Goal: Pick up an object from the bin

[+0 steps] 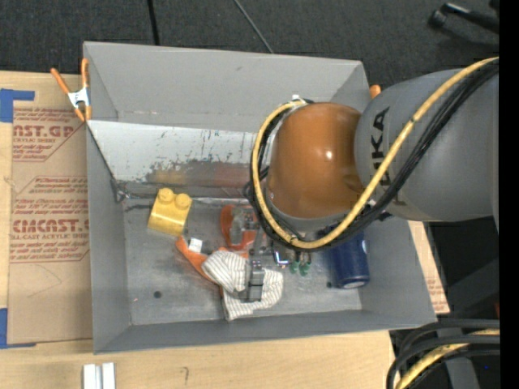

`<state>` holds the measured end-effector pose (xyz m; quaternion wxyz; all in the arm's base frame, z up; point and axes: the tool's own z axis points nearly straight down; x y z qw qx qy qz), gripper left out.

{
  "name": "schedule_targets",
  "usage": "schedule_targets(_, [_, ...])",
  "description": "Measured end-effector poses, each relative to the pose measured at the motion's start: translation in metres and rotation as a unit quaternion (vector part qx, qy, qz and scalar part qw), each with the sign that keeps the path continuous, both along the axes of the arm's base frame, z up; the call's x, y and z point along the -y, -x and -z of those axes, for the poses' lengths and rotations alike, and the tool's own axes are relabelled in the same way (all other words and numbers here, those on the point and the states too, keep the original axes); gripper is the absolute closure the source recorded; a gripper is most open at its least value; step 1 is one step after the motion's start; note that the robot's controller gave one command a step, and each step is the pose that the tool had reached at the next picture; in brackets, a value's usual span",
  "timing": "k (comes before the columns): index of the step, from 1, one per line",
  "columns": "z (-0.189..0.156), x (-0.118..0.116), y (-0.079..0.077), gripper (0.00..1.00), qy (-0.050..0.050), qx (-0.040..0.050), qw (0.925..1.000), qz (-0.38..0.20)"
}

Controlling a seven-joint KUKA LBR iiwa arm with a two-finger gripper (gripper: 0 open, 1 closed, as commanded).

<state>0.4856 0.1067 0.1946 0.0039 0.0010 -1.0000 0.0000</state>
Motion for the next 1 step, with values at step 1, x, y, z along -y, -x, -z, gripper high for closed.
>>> schedule_targets(1, [-0.0045,0.0006,-0.0017,0.0,-0.001,0.0039,1.0,0.001])
